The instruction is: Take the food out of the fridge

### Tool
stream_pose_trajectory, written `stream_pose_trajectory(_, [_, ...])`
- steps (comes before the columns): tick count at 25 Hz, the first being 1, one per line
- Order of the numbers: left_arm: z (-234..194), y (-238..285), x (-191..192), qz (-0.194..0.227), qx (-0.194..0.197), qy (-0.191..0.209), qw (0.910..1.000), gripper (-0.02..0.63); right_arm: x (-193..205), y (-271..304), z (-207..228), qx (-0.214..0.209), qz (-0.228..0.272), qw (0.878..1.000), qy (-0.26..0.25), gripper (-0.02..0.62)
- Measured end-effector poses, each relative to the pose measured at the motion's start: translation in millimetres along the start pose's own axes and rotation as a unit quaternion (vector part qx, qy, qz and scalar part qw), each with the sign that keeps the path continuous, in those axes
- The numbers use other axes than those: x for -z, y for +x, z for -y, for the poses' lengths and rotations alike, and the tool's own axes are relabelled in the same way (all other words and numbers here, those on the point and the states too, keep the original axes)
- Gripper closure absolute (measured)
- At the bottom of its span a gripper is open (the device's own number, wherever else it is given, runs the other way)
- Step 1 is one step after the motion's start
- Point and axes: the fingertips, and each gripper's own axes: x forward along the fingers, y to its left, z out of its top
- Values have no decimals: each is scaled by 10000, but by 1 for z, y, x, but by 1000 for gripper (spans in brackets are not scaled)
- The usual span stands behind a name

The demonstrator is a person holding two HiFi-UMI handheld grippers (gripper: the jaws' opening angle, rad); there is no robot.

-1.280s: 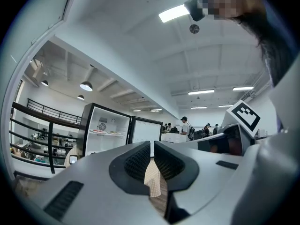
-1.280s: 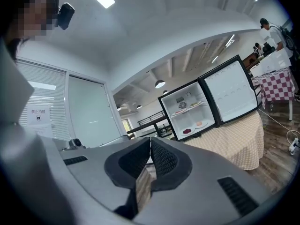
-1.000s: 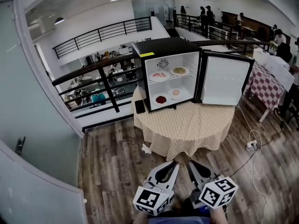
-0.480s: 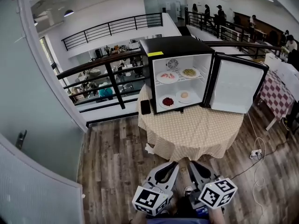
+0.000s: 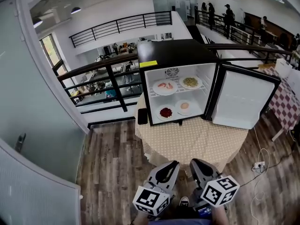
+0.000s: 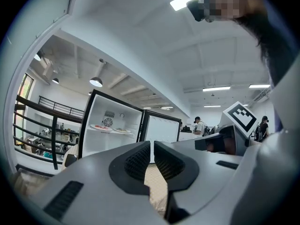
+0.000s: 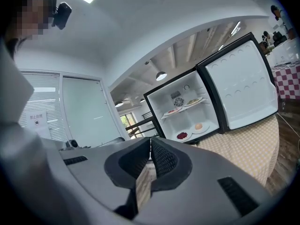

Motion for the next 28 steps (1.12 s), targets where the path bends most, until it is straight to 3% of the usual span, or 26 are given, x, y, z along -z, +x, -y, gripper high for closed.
stream_pose_trajectory(12, [3,100,-12,179,-262,-90,9995,572,-52,22,84,-329,-92,9994,-66,575])
stream_pose_trajectory(21, [-6,120,-8,86,-375,-100,9992,571,-52,33,96,-458,-225,9987,68,575])
stream_pose_trajectory(28, [-36,149,-8,42,-315,-68,9995,571,-65,63,118,-219,-225,9994,168,575])
